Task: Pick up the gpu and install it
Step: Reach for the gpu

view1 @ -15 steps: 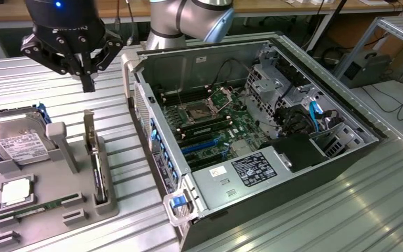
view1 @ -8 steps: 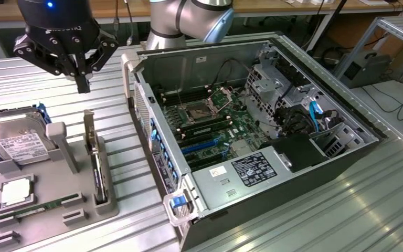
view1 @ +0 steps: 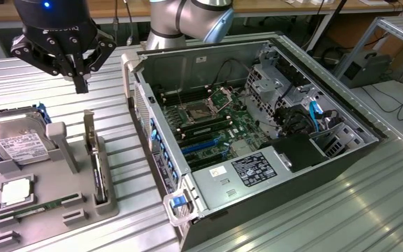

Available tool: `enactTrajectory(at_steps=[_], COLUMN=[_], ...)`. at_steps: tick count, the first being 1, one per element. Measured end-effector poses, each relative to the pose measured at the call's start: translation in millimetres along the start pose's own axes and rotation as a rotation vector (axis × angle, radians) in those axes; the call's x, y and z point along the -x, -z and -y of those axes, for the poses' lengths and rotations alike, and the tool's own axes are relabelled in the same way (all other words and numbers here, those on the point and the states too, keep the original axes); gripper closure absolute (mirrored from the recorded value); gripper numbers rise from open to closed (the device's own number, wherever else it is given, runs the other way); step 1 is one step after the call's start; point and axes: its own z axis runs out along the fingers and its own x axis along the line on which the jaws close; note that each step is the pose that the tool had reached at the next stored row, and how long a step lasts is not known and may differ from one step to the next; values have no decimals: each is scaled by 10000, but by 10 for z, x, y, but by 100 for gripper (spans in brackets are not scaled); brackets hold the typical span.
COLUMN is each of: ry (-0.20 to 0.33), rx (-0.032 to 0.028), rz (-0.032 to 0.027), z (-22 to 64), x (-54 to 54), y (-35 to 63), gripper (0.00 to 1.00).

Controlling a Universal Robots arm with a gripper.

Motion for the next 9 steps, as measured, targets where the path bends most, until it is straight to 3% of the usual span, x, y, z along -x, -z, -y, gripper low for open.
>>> enactTrajectory(at_steps=[9], ry=[0], rx=[0], rz=[0], z=[22], x=[-1], y=[1], gripper=[89])
